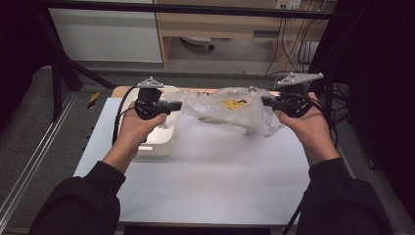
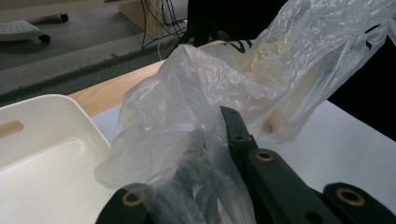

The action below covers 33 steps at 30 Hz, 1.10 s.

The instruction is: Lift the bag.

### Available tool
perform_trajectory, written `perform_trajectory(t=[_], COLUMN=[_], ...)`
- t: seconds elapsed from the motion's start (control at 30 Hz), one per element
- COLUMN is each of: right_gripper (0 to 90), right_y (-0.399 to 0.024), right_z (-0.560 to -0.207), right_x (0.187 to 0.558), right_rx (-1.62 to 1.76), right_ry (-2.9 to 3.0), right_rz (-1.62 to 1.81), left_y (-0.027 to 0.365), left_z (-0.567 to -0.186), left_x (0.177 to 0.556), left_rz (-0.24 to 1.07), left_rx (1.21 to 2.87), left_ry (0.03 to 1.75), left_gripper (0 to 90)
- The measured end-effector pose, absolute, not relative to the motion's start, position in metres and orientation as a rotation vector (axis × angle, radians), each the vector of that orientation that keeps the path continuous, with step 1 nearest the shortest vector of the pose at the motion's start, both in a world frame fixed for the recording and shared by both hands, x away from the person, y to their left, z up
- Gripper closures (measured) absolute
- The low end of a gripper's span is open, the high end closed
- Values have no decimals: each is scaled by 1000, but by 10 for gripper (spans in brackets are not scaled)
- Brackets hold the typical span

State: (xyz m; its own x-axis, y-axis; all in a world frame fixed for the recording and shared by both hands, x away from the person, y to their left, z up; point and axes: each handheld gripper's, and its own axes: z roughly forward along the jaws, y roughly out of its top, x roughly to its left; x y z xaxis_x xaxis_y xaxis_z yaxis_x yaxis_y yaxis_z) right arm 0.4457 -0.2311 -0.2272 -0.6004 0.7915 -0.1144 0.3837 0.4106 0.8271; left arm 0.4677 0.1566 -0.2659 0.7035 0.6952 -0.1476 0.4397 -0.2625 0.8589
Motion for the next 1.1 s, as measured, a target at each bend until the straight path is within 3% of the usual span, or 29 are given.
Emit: perform_trajectory(t=[0.3,0.67,1.1], right_gripper=[900,900,900], right_y=[-234,-244,-245], right_z=[-213,-205,-207], right_x=[455,465,467], right_rx=[1003,1037,1037], right_ry=[2155,2114,2115], right_rz=[1075,1087,1087], left_y=[146,142,146], left_z=[-247,-222,-235], left_x=[479,520,516], left_rz=[344,387,380], left_rx=[1924,1895,1910], left_ry=[865,933,940], left_gripper=[900,900,900])
